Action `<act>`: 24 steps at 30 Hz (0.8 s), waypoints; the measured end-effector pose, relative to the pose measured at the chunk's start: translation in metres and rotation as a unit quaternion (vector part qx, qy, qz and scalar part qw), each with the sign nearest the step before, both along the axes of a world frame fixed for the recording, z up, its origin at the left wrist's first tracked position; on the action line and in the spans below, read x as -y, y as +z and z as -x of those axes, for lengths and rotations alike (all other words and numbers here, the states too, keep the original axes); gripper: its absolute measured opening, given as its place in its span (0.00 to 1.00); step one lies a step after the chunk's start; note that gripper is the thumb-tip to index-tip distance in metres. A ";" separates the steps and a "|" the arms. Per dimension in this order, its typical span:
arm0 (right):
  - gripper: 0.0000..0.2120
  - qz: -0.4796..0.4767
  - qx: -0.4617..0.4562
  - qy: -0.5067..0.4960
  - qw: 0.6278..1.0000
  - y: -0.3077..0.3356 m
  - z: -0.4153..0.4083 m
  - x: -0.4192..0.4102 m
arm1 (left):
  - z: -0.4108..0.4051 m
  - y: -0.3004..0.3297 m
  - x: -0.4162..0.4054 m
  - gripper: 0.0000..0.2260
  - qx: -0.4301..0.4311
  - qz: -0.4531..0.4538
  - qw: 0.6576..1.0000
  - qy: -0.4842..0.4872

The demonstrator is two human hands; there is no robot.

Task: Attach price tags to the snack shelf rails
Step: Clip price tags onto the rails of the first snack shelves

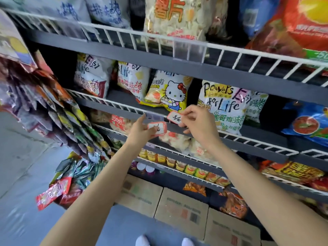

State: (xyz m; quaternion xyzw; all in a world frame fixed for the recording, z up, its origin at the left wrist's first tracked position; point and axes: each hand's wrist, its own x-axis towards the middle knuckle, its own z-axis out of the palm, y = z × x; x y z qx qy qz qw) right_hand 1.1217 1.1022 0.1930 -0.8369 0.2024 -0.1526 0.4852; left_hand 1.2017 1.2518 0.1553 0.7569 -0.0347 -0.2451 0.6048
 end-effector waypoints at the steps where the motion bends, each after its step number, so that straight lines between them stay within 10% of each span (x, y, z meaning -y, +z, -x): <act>1: 0.04 -0.002 -0.002 -0.009 1.000 -0.002 -0.005 -0.005 | -0.004 -0.003 -0.001 0.30 -0.004 0.006 1.000 -0.010; 11: 0.03 0.110 0.018 -0.069 0.991 -0.020 -0.032 -0.035 | -0.032 -0.008 -0.024 0.28 0.073 -0.048 0.987 -0.137; 24: 0.04 0.369 0.054 -0.054 0.926 -0.032 -0.061 -0.057 | -0.049 -0.004 -0.054 0.28 0.268 -0.253 0.884 -0.289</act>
